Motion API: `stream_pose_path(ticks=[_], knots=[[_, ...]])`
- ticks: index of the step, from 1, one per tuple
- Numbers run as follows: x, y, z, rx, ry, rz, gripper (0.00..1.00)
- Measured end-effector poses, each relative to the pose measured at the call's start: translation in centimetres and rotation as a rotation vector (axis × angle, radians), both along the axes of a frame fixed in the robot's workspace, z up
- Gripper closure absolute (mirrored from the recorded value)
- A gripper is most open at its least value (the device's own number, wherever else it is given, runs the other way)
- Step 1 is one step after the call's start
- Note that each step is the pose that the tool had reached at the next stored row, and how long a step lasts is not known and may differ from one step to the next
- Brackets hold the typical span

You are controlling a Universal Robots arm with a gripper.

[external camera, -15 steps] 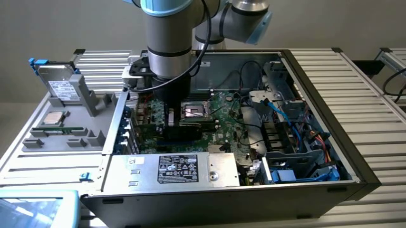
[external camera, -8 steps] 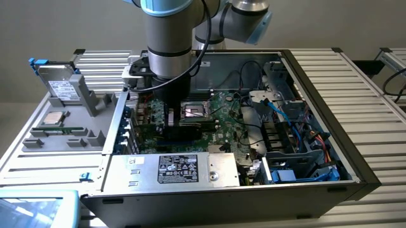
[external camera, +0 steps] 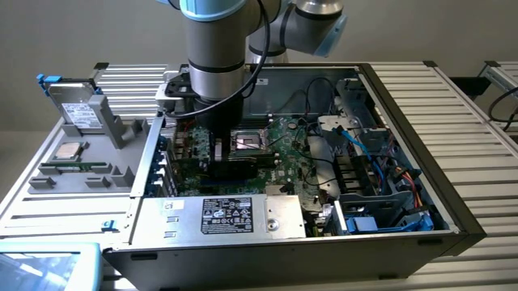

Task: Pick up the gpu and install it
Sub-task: 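Insert the gpu into the slot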

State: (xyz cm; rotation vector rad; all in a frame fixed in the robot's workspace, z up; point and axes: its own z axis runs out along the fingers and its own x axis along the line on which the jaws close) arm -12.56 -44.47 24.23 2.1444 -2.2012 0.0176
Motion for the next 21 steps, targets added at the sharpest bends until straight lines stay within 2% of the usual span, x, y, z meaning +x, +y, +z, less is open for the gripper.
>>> stream_pose_path(ticks=[15, 17, 21], knots=[[0.15, 0.0, -0.13, -0.0001, 0.0, 0.002, 0.72], [0.17, -0.13, -0.17, 0.0012, -0.0005, 0.005, 0.72], [0.16, -0.18, -0.14, 0.0, 0.0, 0.015, 0.72]])
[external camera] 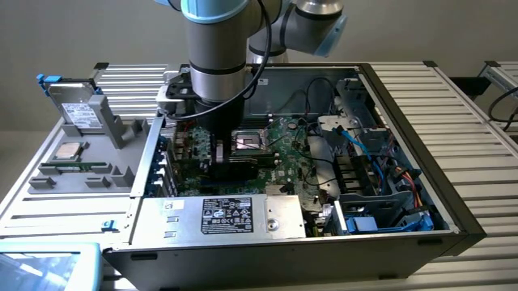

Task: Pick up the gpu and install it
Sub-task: 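Insert the gpu into the slot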

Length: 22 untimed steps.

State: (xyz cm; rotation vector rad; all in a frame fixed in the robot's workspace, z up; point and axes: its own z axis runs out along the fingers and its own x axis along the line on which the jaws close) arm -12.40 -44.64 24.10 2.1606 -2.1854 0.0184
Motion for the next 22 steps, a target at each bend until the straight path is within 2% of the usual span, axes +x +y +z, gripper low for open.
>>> stream_pose_path(ticks=[10, 13, 22], knots=[[0.0, -0.06, 0.01, 0.0001, 0.0001, 0.022, 0.72], [-0.01, -0.27, -0.01, 0.0006, -0.0001, 0.029, 0.72], [0.0, -0.26, 0.01, -0.0001, 0.0002, 0.03, 0.72]])
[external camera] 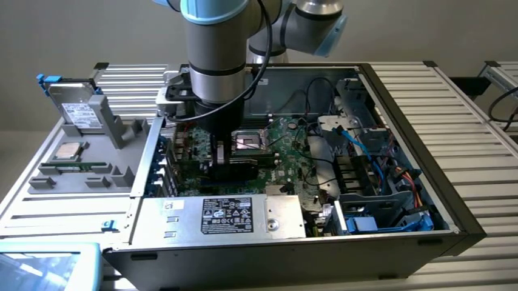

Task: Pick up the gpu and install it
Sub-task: 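Insert the gpu into the slot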

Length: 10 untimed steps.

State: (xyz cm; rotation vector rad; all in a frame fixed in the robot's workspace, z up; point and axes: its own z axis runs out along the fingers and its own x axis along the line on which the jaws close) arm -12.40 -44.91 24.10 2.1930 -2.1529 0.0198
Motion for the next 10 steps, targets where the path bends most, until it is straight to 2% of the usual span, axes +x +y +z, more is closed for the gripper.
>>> stream_pose_path(ticks=[4, 10], knots=[[0.0, 0.2, -0.02, -0.0012, 0.0001, -0.001, 0.72], [0.0, 0.21, -0.03, -0.0009, -0.0001, -0.001, 0.72]])
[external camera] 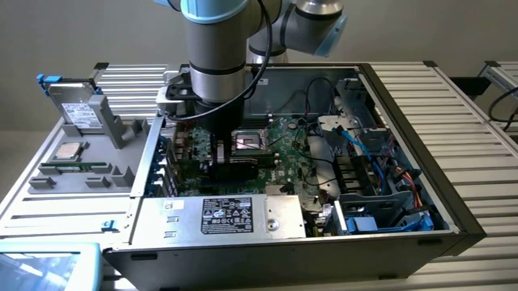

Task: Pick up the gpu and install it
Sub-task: 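Insert the gpu into the slot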

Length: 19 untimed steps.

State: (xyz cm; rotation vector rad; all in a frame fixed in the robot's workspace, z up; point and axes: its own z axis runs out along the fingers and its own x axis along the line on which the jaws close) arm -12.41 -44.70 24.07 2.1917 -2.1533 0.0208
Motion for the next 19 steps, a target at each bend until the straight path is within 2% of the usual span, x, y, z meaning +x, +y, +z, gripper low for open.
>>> stream_pose_path(ticks=[19], knots=[[-0.14, -0.02, -0.43, -0.0011, 0.0, -0.011, 0.72]])
